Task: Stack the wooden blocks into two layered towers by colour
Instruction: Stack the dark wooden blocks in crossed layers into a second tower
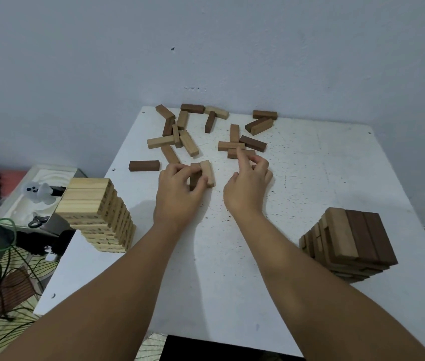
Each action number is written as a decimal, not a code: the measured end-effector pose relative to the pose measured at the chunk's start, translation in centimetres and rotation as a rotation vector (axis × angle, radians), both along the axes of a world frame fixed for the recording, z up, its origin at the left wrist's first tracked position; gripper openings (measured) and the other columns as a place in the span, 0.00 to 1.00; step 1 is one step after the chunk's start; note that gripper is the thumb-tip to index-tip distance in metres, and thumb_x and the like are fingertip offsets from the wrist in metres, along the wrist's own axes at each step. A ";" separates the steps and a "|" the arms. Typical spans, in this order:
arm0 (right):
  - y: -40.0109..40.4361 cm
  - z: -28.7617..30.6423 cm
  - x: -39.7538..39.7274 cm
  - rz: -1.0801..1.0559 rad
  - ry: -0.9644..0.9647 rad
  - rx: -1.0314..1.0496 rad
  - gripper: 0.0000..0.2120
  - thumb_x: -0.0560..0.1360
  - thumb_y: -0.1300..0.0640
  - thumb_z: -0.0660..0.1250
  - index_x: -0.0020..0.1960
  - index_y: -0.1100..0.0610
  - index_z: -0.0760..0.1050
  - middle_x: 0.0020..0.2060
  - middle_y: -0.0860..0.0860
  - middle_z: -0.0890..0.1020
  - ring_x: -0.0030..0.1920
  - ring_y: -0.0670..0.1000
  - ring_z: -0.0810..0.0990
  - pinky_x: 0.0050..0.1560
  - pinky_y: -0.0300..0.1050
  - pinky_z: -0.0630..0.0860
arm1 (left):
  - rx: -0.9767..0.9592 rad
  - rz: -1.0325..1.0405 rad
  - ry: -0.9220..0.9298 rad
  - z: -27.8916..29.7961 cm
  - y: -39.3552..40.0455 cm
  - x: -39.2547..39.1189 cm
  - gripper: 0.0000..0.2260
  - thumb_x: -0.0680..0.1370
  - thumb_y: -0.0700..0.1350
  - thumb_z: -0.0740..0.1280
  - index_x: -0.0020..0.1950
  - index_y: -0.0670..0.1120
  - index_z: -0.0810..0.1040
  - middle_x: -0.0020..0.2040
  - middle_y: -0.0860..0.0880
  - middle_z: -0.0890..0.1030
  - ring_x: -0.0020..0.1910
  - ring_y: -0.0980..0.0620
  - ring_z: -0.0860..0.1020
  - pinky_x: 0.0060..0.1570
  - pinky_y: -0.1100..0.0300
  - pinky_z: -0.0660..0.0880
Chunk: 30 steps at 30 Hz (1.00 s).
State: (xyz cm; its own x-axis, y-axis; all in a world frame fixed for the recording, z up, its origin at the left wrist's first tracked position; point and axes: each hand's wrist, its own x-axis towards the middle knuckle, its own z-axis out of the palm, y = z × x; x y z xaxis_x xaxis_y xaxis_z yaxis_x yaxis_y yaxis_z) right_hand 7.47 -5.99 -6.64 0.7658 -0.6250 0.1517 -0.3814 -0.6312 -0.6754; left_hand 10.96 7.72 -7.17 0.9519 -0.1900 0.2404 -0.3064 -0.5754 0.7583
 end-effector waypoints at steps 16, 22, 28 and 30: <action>0.6 0.0 -1.1 0.042 0.037 -0.090 0.17 0.84 0.57 0.61 0.68 0.43 0.77 0.64 0.50 0.73 0.62 0.56 0.68 0.66 0.48 0.65 | -0.020 0.031 -0.025 0.1 -0.3 -0.2 0.12 0.79 0.57 0.71 0.59 0.56 0.86 0.55 0.58 0.77 0.63 0.56 0.73 0.53 0.78 0.64; 0.9 -0.5 -1.1 0.023 0.045 -0.105 0.13 0.83 0.47 0.62 0.62 0.47 0.81 0.57 0.51 0.79 0.59 0.55 0.72 0.61 0.49 0.65 | -0.009 0.026 -0.014 -0.2 -0.1 0.2 0.12 0.78 0.52 0.72 0.60 0.53 0.86 0.57 0.57 0.77 0.63 0.58 0.73 0.52 0.83 0.63; 0.7 -0.3 -1.1 0.026 -0.025 -0.004 0.12 0.82 0.42 0.63 0.47 0.47 0.80 0.39 0.42 0.82 0.48 0.49 0.75 0.68 0.48 0.62 | 0.010 0.015 -0.026 -0.2 -0.1 0.1 0.13 0.78 0.51 0.70 0.60 0.52 0.86 0.57 0.59 0.78 0.63 0.58 0.71 0.51 0.81 0.64; 0.8 -0.4 -1.1 0.048 -0.041 0.004 0.12 0.82 0.43 0.63 0.46 0.47 0.81 0.39 0.42 0.82 0.49 0.50 0.76 0.70 0.49 0.62 | 0.012 0.012 -0.017 0.0 -0.2 0.0 0.15 0.77 0.54 0.68 0.61 0.52 0.85 0.58 0.59 0.79 0.63 0.59 0.71 0.51 0.78 0.65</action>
State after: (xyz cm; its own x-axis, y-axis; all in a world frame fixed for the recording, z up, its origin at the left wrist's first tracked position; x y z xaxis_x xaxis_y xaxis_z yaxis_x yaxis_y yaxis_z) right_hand 6.34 -5.21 -6.99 0.7881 -0.5882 0.1813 -0.3226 -0.6455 -0.6923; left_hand 10.97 7.53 -7.21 0.9500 -0.1815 0.2540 -0.3119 -0.5885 0.7459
